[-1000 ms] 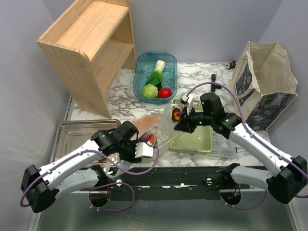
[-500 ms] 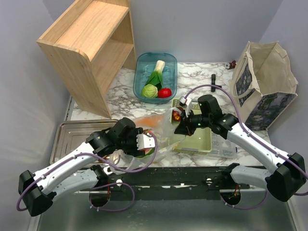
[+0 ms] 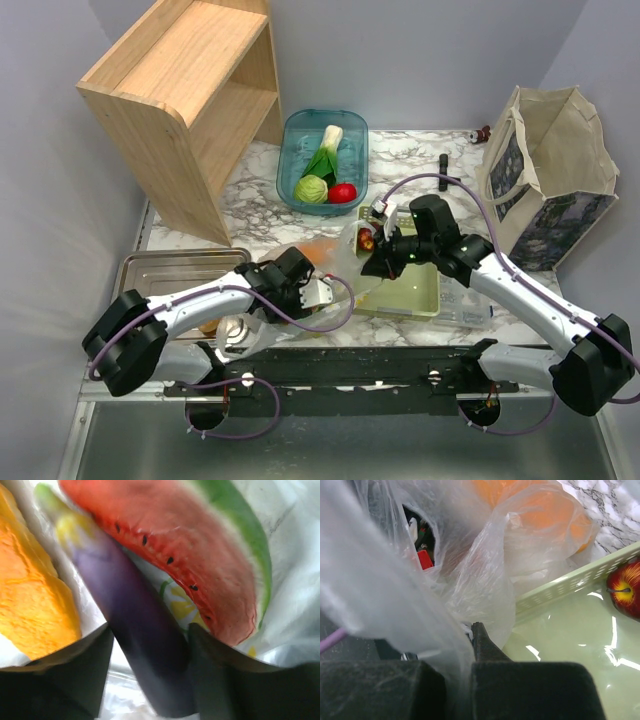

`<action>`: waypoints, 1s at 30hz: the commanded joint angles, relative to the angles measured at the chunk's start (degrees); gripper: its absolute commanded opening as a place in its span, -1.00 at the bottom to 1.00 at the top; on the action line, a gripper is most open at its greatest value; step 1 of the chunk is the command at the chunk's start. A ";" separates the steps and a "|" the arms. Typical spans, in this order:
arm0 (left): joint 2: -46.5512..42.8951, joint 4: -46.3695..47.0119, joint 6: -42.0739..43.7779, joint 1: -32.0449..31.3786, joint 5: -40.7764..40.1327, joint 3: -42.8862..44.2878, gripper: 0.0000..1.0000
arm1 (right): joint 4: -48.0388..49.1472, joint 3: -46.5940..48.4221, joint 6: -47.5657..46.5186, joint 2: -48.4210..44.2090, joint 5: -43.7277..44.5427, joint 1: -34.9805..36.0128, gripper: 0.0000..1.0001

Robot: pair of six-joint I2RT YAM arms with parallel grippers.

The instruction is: Untie the knot of the grocery bags and take out the mixed food

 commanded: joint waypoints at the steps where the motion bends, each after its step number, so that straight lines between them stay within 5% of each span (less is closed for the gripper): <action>1: -0.34 -0.07 1.16 -0.25 0.41 -0.52 -0.09 | 0.86 2.02 -0.86 1.11 2.26 0.30 -0.99; 9: -11.83 -3.80 -0.58 -0.25 15.56 7.05 -0.68 | 2.26 1.21 -0.51 1.15 3.38 0.30 -0.99; 19: -20.77 -4.03 -5.03 0.01 29.20 17.32 -0.79 | 3.52 1.43 0.29 0.34 5.12 0.30 -0.99; 30: -18.98 4.57 -16.80 3.56 30.44 25.82 -1.00 | 2.91 0.14 0.30 -1.80 6.86 0.28 -0.99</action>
